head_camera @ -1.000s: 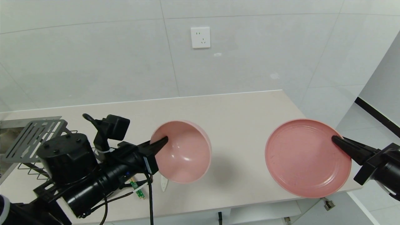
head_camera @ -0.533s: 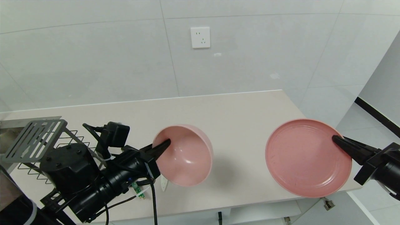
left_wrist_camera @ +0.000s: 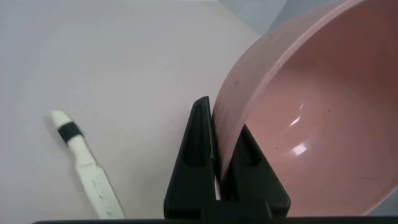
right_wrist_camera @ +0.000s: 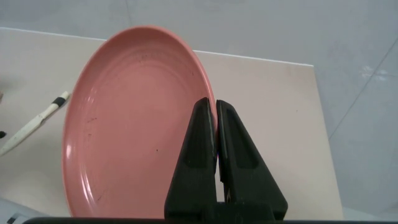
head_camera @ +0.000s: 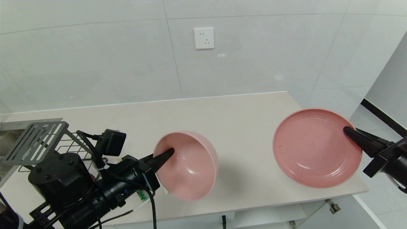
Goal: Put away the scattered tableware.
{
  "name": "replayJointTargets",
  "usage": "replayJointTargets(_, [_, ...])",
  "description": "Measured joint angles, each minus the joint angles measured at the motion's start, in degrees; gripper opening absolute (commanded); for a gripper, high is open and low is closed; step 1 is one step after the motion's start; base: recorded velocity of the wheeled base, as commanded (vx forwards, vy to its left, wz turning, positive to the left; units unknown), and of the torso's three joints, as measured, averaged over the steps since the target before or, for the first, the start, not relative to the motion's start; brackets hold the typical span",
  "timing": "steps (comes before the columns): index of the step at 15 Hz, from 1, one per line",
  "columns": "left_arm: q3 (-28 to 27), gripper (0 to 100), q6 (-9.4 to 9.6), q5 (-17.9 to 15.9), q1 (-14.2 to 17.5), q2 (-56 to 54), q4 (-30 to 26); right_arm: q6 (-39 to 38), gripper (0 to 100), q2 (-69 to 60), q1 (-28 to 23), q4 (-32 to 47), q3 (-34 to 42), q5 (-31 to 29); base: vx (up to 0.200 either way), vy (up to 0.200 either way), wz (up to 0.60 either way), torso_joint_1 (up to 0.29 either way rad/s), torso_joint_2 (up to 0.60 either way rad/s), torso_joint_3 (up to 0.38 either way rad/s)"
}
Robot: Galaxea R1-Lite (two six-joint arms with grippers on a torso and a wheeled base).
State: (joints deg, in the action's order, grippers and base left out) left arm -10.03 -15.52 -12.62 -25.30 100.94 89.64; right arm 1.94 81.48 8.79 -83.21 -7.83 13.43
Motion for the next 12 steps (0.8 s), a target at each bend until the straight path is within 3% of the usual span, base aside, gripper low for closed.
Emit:
replayJointTargets(3, [2.21,0,0.13,2.47,-4.14,-1.02,0.24,-0.9,0,1.29,-0.02,-2.86,-0.2,-0.09,0.0,0.0,0.0,0.0,0.0,0.0])
replayJointTargets(5, [2.23,0,0.22,6.85,-5.16,-1.05,0.27,-1.5,0,3.24,0.0,-5.5,0.11,-0.05,0.0,0.0,0.0,0.0,0.0,0.0])
replayJointTargets(8, [-0.22,0,1.95,22.52,-5.52,-0.41,0.24,-2.4,0,6.89,0.18,-6.64,1.44,-0.09,0.0,0.0,0.0,0.0,0.0,0.0])
replayJointTargets(9, [-2.06,0,2.69,25.64,-5.57,-0.22,0.3,-2.4,0,7.49,0.35,-6.67,1.57,-0.11,0.0,0.0,0.0,0.0,0.0,0.0])
replayJointTargets(12, [-4.32,0,4.74,26.03,-5.71,-0.69,0.28,-2.32,0,8.05,0.91,-6.67,0.66,-0.05,0.0,0.0,0.0,0.0,0.0,0.0])
